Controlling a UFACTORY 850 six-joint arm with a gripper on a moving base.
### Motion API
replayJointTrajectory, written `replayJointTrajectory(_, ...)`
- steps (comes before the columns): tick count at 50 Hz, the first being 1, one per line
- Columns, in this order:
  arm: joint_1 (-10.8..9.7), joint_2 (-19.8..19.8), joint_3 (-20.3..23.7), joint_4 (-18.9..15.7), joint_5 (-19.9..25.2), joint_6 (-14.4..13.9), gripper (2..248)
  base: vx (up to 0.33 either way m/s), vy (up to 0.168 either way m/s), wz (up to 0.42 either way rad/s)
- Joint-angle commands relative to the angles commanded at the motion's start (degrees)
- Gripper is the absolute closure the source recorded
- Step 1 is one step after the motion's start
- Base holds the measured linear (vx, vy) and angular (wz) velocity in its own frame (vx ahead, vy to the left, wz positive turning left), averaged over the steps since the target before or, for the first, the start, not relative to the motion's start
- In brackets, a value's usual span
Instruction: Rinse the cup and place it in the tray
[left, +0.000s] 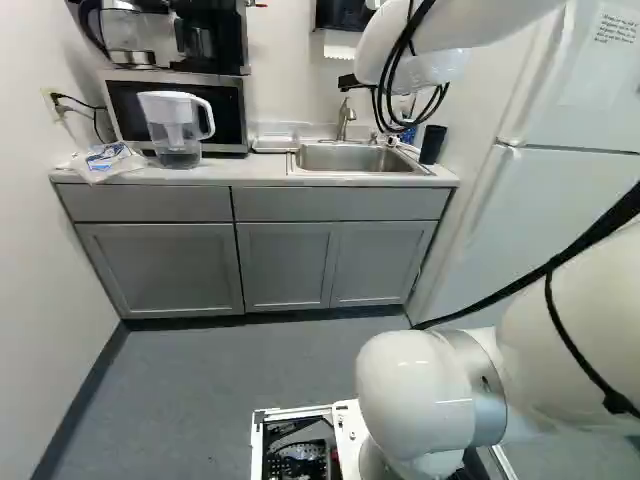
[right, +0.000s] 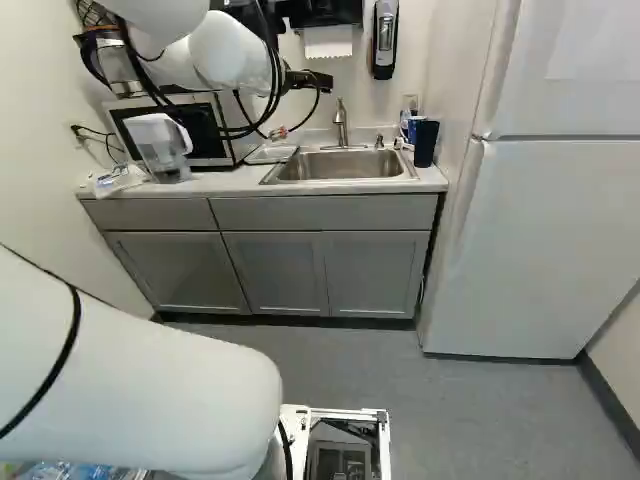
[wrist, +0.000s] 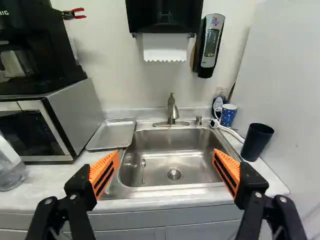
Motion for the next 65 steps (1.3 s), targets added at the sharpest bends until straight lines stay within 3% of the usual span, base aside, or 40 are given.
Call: replayJointTrajectory(65,0.0,0.0,0.0,0.0,0.0,0.0,3,0.108,-0.006,-0.041)
